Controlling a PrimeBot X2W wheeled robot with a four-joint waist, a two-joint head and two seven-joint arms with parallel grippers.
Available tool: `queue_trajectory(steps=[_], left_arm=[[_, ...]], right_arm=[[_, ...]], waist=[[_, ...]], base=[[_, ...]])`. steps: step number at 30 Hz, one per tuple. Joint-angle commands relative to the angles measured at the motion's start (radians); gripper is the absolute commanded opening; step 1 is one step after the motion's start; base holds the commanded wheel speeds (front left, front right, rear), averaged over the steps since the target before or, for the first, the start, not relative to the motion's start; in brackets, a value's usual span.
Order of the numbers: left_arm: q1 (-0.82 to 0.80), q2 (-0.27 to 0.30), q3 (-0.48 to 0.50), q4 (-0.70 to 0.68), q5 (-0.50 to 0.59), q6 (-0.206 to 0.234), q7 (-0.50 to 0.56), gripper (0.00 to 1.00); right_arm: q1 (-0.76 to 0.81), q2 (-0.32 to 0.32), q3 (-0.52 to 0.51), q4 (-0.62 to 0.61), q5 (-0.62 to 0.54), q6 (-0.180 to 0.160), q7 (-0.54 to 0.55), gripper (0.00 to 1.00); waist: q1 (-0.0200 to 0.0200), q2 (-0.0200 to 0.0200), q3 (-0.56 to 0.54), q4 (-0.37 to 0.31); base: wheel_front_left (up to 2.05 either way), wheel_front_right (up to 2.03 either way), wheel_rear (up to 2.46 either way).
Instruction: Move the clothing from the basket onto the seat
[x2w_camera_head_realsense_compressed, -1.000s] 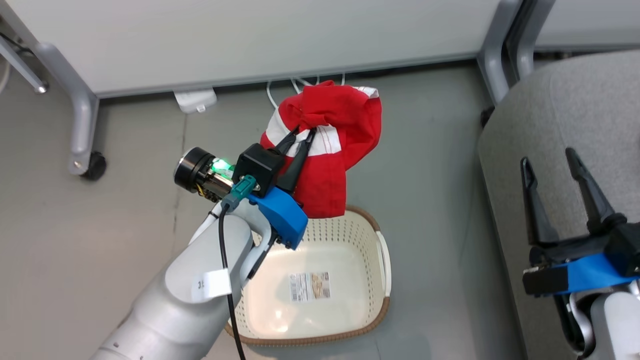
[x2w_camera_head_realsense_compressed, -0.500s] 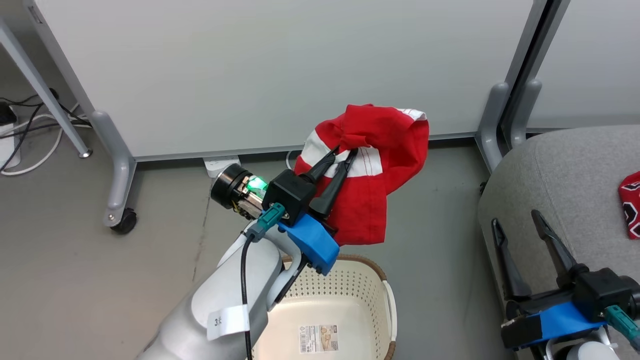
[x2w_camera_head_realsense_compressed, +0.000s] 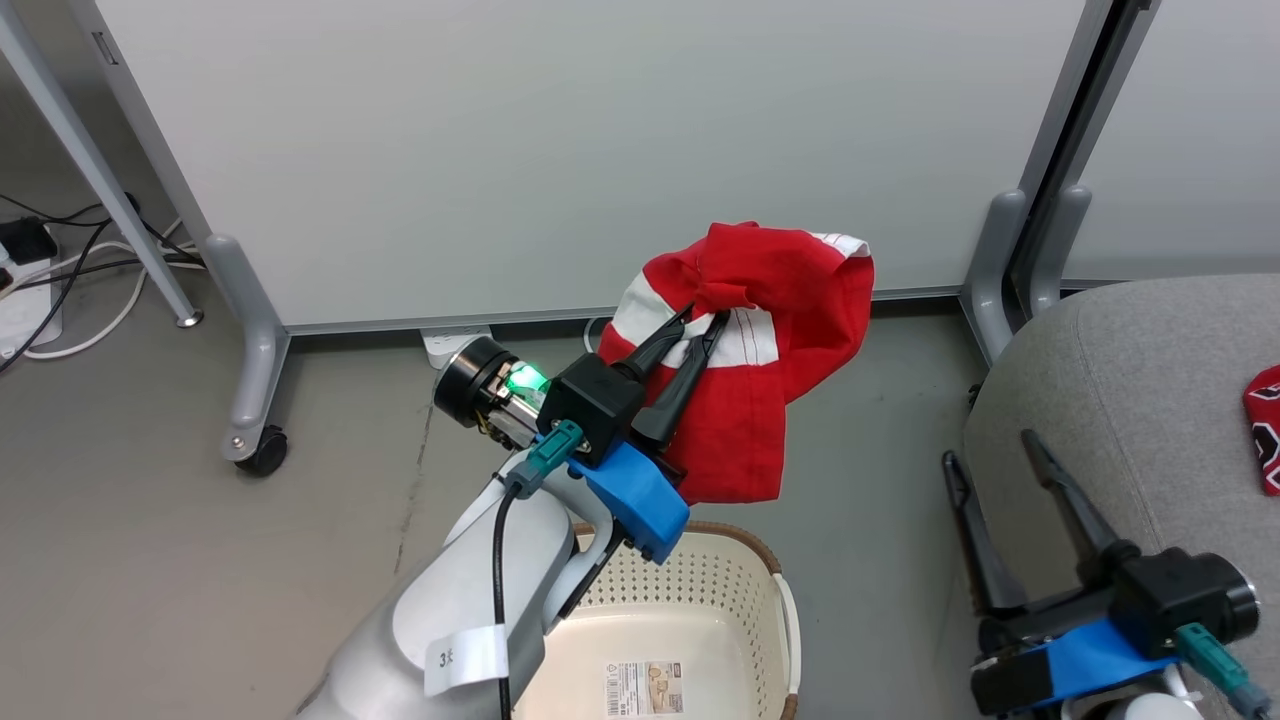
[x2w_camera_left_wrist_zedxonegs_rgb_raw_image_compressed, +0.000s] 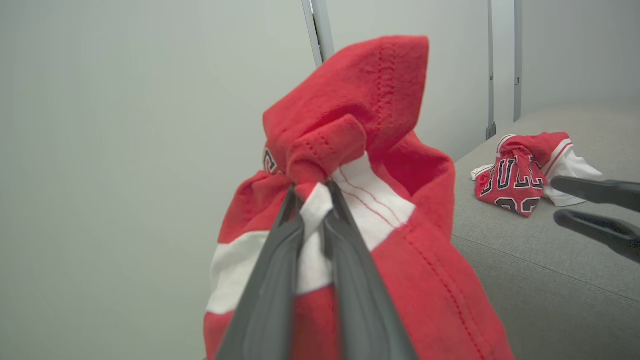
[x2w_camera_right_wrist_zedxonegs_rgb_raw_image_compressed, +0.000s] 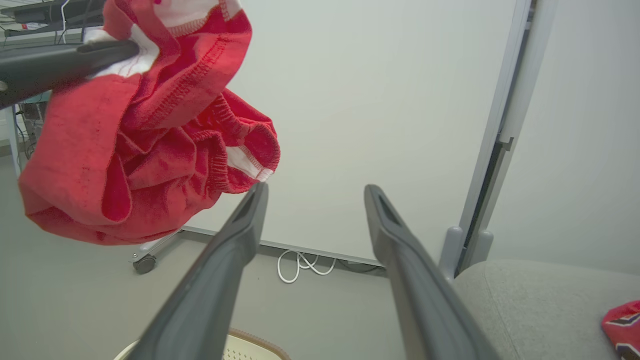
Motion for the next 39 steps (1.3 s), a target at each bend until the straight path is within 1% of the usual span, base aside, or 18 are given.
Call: queue_trajectory(steps=[1,4,5,9,13,16,22,32,33,34,35,39], left_arm=[[0.009,-0.002,0.006,0.002,0.002,-0.001,-0.004,0.0],[0.006,-0.003,0.009,0.003,0.006,-0.003,-0.004,0.0],[0.006,-0.003,0.009,0.003,0.006,-0.003,-0.004,0.0],[-0.007,-0.006,0.011,0.0,0.011,-0.005,-0.004,0.0],[-0.019,-0.01,0.01,-0.005,0.018,-0.006,-0.004,0.0],[-0.024,-0.013,0.009,-0.01,0.022,-0.007,-0.004,0.0],[-0.036,-0.019,0.005,-0.016,0.032,-0.009,-0.004,0.0],[-0.059,-0.027,0.0,-0.025,0.038,-0.012,-0.003,0.0],[-0.06,-0.028,0.0,-0.026,0.037,-0.012,-0.003,0.0],[-0.06,-0.028,-0.001,-0.027,0.036,-0.011,-0.003,0.0],[-0.06,-0.028,-0.001,-0.028,0.036,-0.011,-0.003,0.0],[-0.061,-0.029,0.0,-0.026,0.036,-0.011,-0.003,0.0]], right_arm=[[-0.004,-0.01,0.028,-0.01,0.006,0.0,-0.003,1.0],[-0.013,-0.02,0.095,-0.019,0.014,0.0,-0.003,1.0],[-0.013,-0.02,0.095,-0.019,0.014,0.0,-0.003,1.0],[-0.039,-0.031,0.186,-0.022,0.028,0.0,-0.003,1.0],[-0.074,-0.038,0.271,0.0,0.041,0.0,-0.003,1.0],[-0.115,-0.032,0.312,0.024,0.046,0.0,-0.003,1.0],[-0.209,-0.013,0.366,0.085,0.056,0.0,-0.003,1.0],[-0.334,0.033,0.385,0.188,0.076,0.0,-0.003,1.0],[-0.341,0.038,0.386,0.196,0.083,0.0,-0.003,0.95],[-0.351,0.043,0.386,0.202,0.088,0.0,-0.003,0.06],[-0.358,0.046,0.388,0.206,0.09,0.0,-0.003,0.0],[-0.369,0.053,0.388,0.213,0.098,0.0,-0.003,0.0]], waist=[[0.0001,-0.0001,0.002,0.002],[0.0001,-0.0001,0.007,0.004],[0.0001,-0.0001,0.007,0.004],[0.0001,-0.0001,0.021,0.009],[0.0001,-0.0001,0.036,0.018],[0.0001,-0.0001,0.051,0.023],[0.0001,-0.0001,0.08,0.034],[0.0001,-0.0001,0.119,0.049],[0.0001,-0.0001,0.121,0.05],[0.0001,-0.0001,0.123,0.051],[0.0001,-0.0001,0.125,0.051],[0.0001,-0.0001,0.129,0.051]], base=[[0.0,0.0,0.0],[0.0,0.0,0.0],[0.0,0.0,0.0],[0.0,0.0,0.0],[0.0,0.0,0.0],[0.0,0.0,0.0],[0.0,0.0,0.0],[0.0,0.0,0.0],[0.0,0.0,0.0],[0.0,0.0,0.0],[0.0,0.0,0.0],[0.0,0.0,0.0]])
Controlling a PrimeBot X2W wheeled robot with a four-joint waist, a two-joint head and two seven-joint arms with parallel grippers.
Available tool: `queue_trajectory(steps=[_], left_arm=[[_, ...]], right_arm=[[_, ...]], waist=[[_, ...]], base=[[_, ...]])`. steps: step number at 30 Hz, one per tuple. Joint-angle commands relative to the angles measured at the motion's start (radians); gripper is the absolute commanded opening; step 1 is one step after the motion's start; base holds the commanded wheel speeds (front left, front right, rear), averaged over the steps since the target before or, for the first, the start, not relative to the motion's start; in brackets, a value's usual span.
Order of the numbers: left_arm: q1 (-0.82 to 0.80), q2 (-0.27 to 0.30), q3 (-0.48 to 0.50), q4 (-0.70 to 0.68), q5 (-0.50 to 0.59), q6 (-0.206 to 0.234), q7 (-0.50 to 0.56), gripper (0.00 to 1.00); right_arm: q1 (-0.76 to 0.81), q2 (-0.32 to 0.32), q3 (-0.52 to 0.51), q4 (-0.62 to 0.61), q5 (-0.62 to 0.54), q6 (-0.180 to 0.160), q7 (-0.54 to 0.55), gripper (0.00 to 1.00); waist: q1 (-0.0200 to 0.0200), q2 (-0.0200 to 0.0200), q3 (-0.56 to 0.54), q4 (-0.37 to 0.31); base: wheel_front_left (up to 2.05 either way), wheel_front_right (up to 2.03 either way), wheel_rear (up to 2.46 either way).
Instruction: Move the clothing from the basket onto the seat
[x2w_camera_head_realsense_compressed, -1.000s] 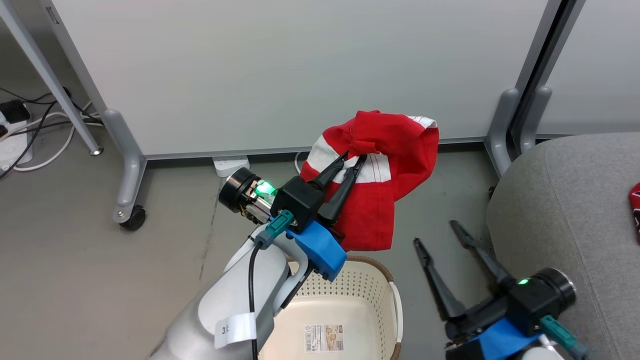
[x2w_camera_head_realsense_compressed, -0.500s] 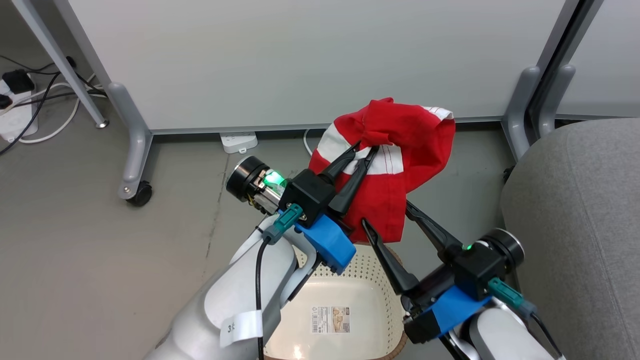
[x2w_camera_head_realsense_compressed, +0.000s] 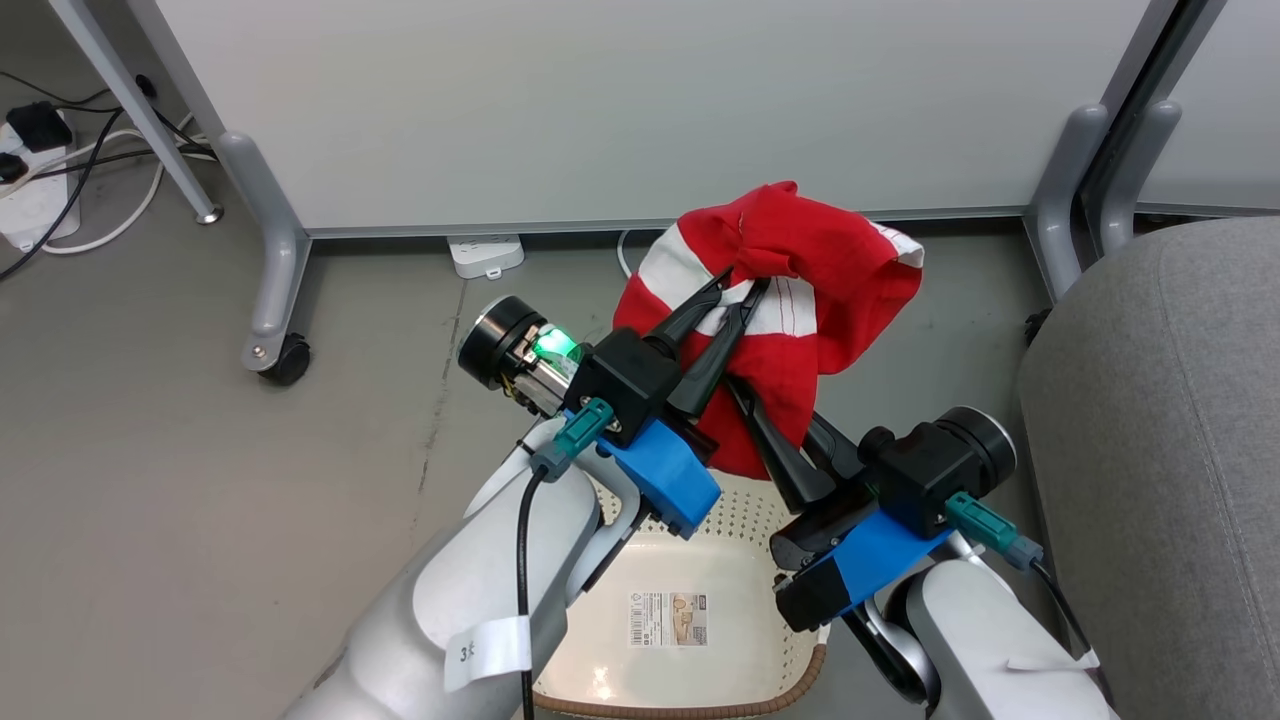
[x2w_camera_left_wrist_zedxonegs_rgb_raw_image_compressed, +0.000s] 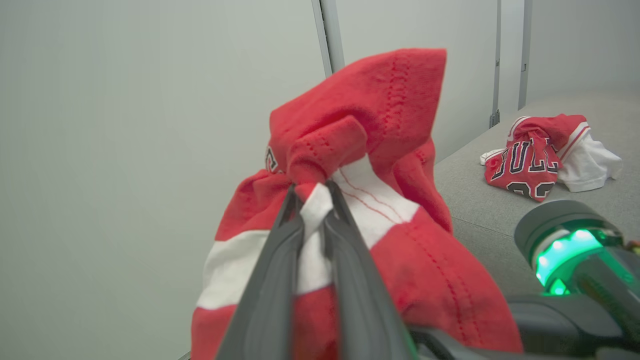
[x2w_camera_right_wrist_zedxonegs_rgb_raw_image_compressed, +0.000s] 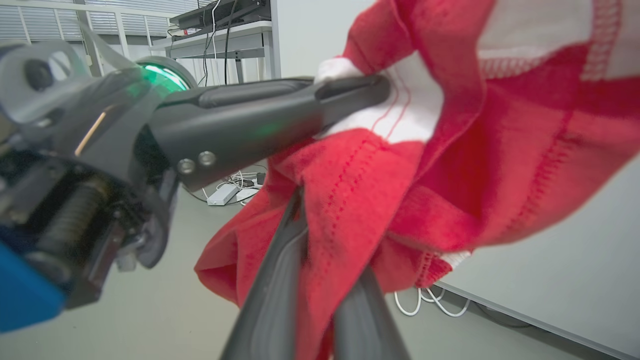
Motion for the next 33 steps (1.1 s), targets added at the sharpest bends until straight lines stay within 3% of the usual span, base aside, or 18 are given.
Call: queue_trajectory(steps=[1,15,16,17,33], left_arm=[[-0.017,-0.002,0.002,-0.002,0.001,0.0,-0.003,0.0],[-0.01,-0.003,0.005,-0.005,0.002,-0.001,-0.003,0.0],[-0.009,-0.003,0.006,-0.005,0.0,0.001,-0.003,0.24],[-0.009,-0.003,0.008,-0.005,-0.001,0.005,-0.003,1.0],[-0.008,-0.002,0.018,-0.013,0.026,0.01,-0.003,1.0]], right_arm=[[-0.014,0.003,0.001,0.004,0.007,0.0,-0.003,0.0],[-0.014,-0.004,-0.004,0.006,0.005,0.0,-0.003,0.0],[-0.014,-0.004,-0.004,0.006,0.003,0.0,-0.003,0.0],[-0.014,-0.005,-0.004,0.005,0.003,0.0,-0.003,0.0],[-0.003,-0.015,-0.038,-0.005,-0.008,0.0,-0.003,0.0]], waist=[[-0.0001,0.0,0.0,0.0],[-0.0001,0.0,-0.009,-0.004],[-0.0001,0.0,-0.009,-0.005],[-0.0001,0.0,-0.01,-0.005],[-0.0001,0.0,0.012,-0.047]], base=[[0.0,0.0,0.0],[0.0,0.0,0.0],[0.0,0.0,0.0],[0.0,0.0,0.0],[0.0,0.0,0.0]])
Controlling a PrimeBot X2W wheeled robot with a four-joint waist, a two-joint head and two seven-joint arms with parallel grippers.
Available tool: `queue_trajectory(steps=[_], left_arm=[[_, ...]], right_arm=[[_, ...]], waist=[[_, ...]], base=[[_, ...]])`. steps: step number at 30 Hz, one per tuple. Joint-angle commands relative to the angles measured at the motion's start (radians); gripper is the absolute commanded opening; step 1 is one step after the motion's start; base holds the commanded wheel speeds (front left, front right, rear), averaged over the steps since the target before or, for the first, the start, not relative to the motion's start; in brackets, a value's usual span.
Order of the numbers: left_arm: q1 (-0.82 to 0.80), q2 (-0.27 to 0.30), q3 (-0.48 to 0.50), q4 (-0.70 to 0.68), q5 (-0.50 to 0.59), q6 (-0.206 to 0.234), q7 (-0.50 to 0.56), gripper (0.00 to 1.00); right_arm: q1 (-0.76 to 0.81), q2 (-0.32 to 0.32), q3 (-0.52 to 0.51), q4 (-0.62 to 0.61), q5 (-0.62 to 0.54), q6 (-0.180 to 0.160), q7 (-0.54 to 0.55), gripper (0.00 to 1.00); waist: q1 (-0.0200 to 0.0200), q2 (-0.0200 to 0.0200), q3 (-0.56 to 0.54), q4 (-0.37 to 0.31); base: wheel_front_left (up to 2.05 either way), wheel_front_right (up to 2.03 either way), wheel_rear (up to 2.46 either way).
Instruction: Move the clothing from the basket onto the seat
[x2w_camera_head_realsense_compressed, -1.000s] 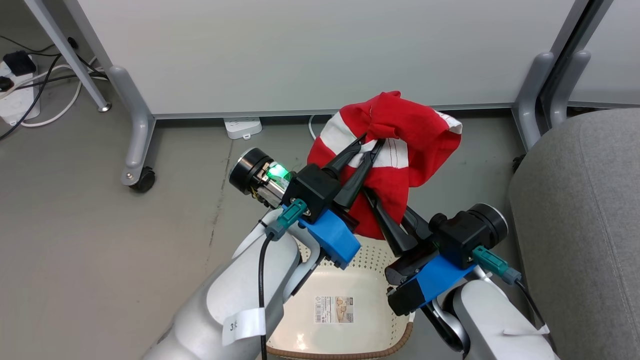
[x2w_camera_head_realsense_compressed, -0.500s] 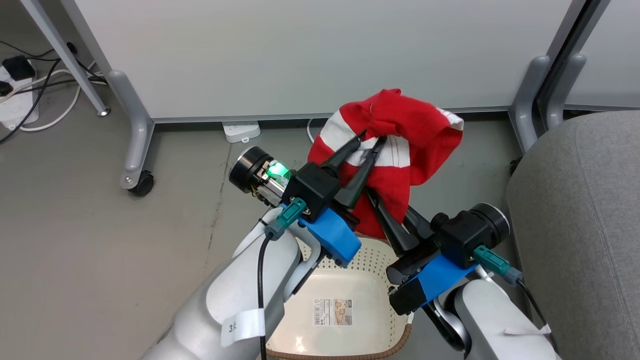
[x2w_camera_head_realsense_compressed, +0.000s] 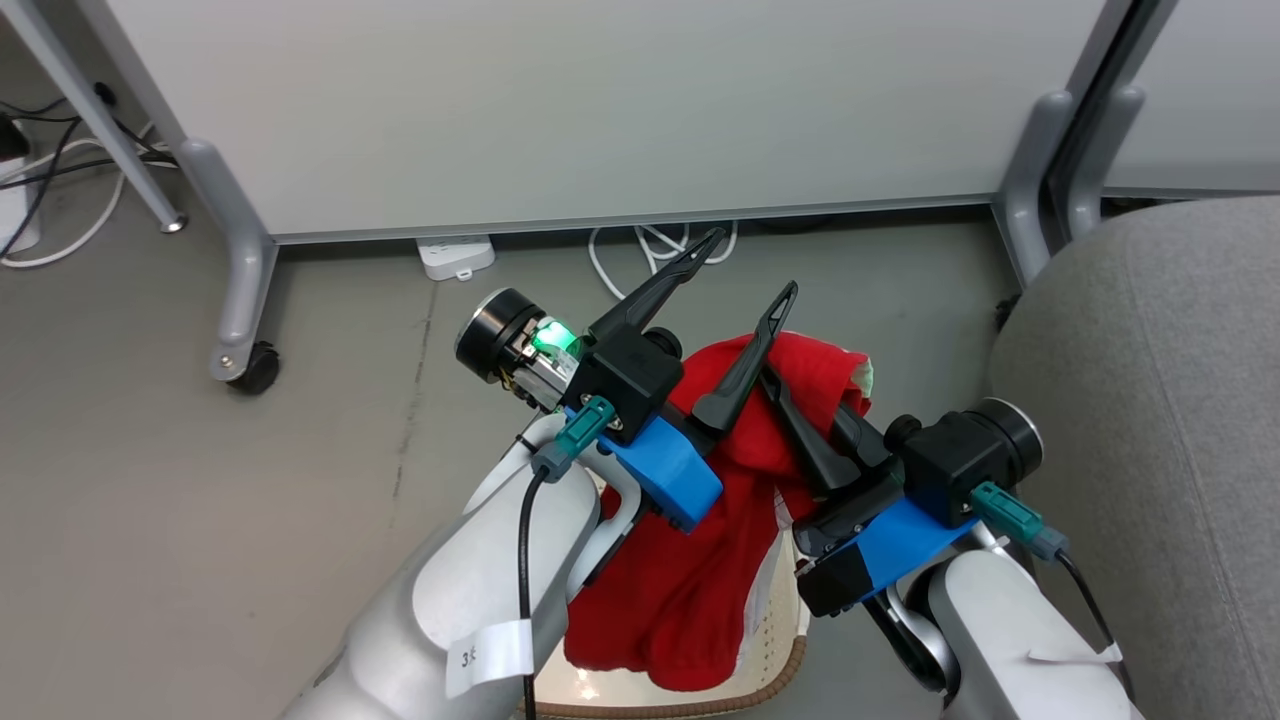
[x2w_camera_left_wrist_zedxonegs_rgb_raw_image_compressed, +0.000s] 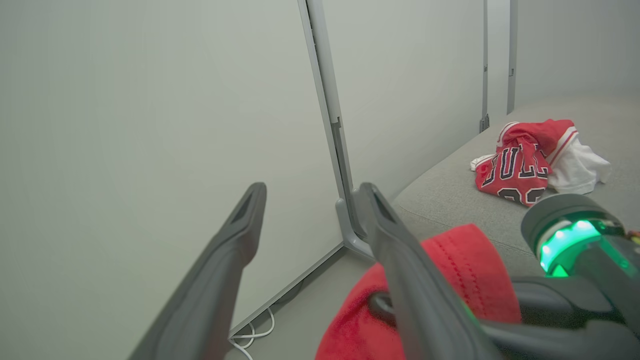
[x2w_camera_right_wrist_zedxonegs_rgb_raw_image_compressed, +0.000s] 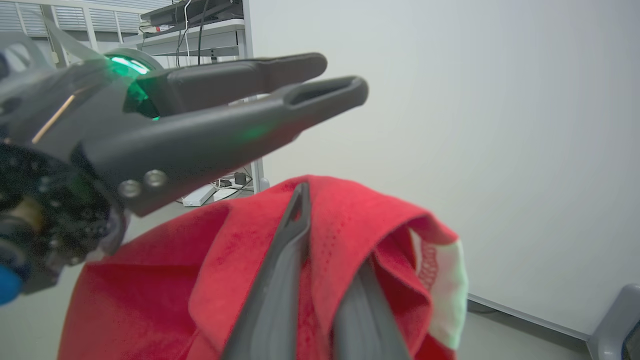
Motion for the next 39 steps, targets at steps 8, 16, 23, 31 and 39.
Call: queue_trajectory(steps=[8,16,23,31,39], left_arm=[[-0.019,0.001,0.006,0.01,0.017,-0.007,-0.002,1.0],[-0.044,0.005,0.003,0.013,0.034,-0.012,-0.002,1.0],[-0.064,0.013,-0.016,0.023,0.051,-0.018,-0.002,1.0],[-0.075,0.012,-0.065,0.036,0.058,-0.031,-0.002,1.0],[-0.083,0.006,-0.122,0.056,0.05,-0.041,-0.002,1.0]], right_arm=[[-0.001,-0.003,-0.067,-0.038,-0.015,0.0,-0.003,0.0],[-0.024,-0.006,-0.174,-0.077,-0.024,0.0,-0.003,0.0],[-0.018,-0.002,-0.295,-0.126,-0.038,0.0,-0.003,0.0],[0.033,-0.006,-0.416,-0.169,-0.044,0.0,-0.003,0.0],[0.081,0.016,-0.509,-0.194,-0.041,0.0,-0.003,0.0]], waist=[[0.0,-0.0001,0.049,-0.102],[0.0,-0.0001,0.105,-0.199],[0.0,-0.0001,0.157,-0.31],[0.0,-0.0001,0.196,-0.417],[0.0,-0.0001,0.228,-0.475]], base=[[0.0,0.0,0.0],[0.0,0.0,0.0],[0.0,0.0,0.0],[0.0,0.0,0.0],[0.0,0.0,0.0]])
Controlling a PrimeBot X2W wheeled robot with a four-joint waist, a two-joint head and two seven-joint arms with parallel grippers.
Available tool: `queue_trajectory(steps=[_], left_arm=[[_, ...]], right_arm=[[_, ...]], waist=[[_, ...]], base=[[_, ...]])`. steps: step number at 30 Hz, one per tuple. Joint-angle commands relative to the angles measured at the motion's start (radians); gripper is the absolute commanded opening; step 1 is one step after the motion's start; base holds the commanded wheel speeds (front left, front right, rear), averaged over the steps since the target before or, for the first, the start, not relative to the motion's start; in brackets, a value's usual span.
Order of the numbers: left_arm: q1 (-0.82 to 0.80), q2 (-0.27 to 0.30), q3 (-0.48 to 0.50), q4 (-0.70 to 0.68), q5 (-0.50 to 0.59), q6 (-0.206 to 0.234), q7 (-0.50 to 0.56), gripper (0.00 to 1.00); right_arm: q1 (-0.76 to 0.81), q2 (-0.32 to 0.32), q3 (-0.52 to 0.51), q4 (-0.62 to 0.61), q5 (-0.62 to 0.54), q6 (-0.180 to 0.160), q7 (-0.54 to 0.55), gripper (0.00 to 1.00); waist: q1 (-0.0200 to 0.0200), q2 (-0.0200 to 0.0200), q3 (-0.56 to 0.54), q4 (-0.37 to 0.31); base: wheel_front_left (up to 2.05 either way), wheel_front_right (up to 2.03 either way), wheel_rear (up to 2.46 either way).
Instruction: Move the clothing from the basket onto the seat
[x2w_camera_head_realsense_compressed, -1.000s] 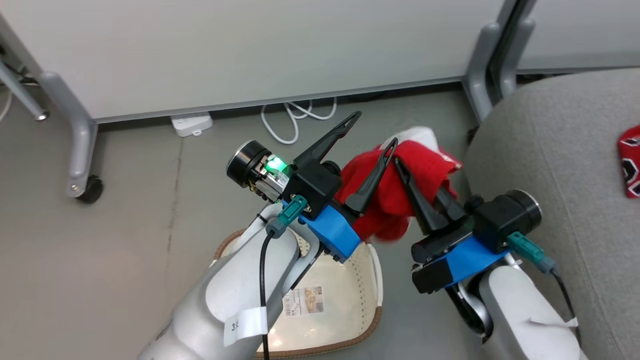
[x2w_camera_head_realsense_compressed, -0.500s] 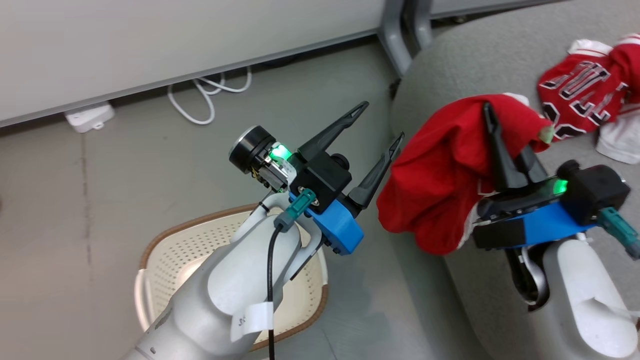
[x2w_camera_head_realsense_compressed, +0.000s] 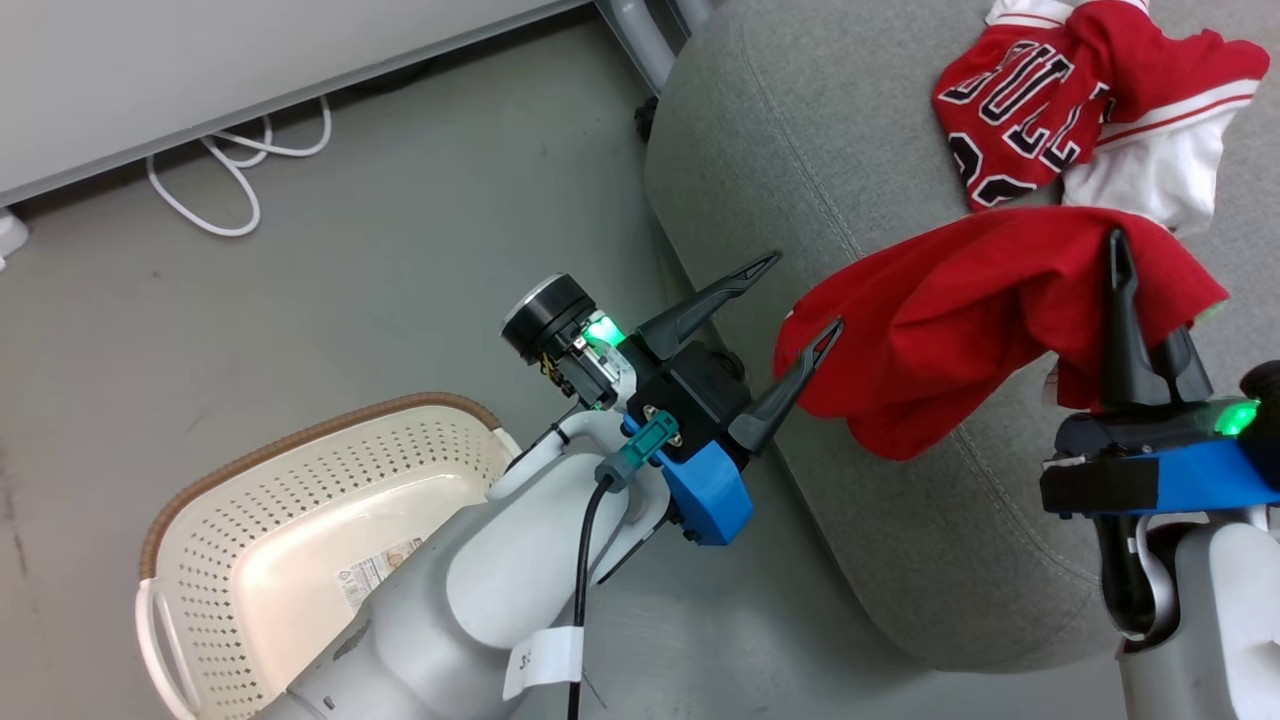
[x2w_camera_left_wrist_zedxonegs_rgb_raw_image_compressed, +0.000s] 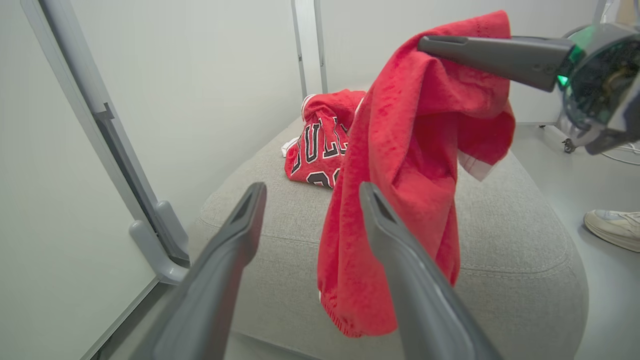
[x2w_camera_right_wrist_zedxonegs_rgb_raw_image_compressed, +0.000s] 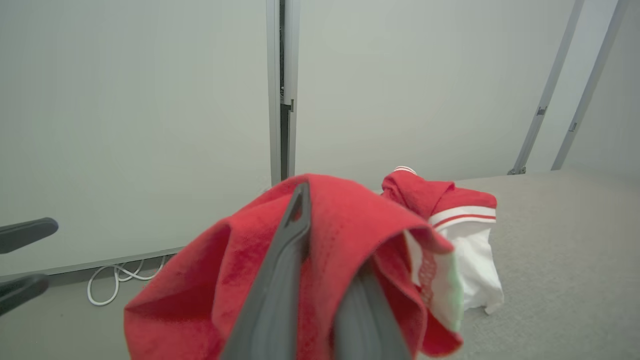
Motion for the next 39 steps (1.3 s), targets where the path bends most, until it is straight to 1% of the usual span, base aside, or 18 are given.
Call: queue_trajectory(steps=[1,6,10,15,18,22,26,30,33,37,39], left_arm=[[-0.014,0.001,-0.006,0.003,-0.003,-0.005,-0.002,1.0],[-0.026,-0.001,-0.022,0.006,-0.01,-0.005,-0.002,1.0],[-0.03,-0.002,-0.028,0.0,-0.015,-0.003,-0.002,1.0],[-0.046,-0.002,-0.021,-0.011,-0.014,0.01,-0.002,1.0],[-0.06,0.001,-0.017,-0.017,-0.008,0.012,-0.002,1.0],[-0.083,0.022,-0.006,-0.016,0.0,0.021,-0.002,1.0],[-0.121,0.031,-0.007,-0.025,0.011,0.024,0.003,1.0],[-0.163,0.043,-0.012,-0.041,0.029,0.024,0.015,1.0],[-0.194,0.056,-0.013,-0.057,0.043,0.028,0.025,1.0],[-0.229,0.074,-0.016,-0.084,0.059,0.028,0.04,1.0],[-0.245,0.085,-0.019,-0.096,0.065,0.027,0.048,1.0]], right_arm=[[0.007,0.006,-0.007,-0.006,-0.002,0.0,-0.003,0.0],[0.017,0.013,-0.026,-0.012,-0.006,0.0,-0.003,0.0],[-0.01,0.018,-0.028,-0.021,-0.014,0.0,-0.003,0.0],[-0.088,-0.025,-0.03,-0.053,-0.024,0.0,-0.003,0.0],[-0.166,-0.073,-0.042,-0.084,-0.032,0.0,-0.003,0.0],[-0.314,-0.146,-0.083,-0.113,-0.028,0.0,-0.003,0.0],[-0.468,-0.233,-0.166,-0.113,-0.026,0.0,-0.003,0.0],[-0.593,-0.329,-0.266,-0.069,-0.012,0.0,-0.003,0.0],[-0.649,-0.407,-0.323,-0.014,0.001,0.0,-0.003,0.0],[-0.666,-0.473,-0.367,0.082,0.013,0.0,-0.002,0.0],[-0.648,-0.486,-0.386,0.123,0.005,0.0,-0.002,0.0]], waist=[[0.0,-0.0001,0.01,-0.01],[0.0,-0.0001,0.019,-0.01],[0.0,-0.0001,0.021,-0.006],[0.0,-0.0001,0.043,0.005],[0.0,-0.0001,0.073,0.015],[0.0,-0.0001,0.124,0.019],[0.0,-0.0001,0.198,0.034],[0.0,-0.0001,0.278,0.053],[0.0,-0.0001,0.335,0.059],[0.0,-0.0001,0.401,0.06],[0.0,-0.0001,0.428,0.058]], base=[[0.0,0.0,0.0],[0.0,0.0,0.0],[0.0,0.0,0.0],[0.0,0.0,0.0],[0.0,0.0,0.0],[0.0,0.0,0.0],[0.0,0.0,0.0],[0.0,0.0,0.0],[0.0,0.0,0.0],[0.0,0.0,0.0],[0.0,0.0,0.0]])
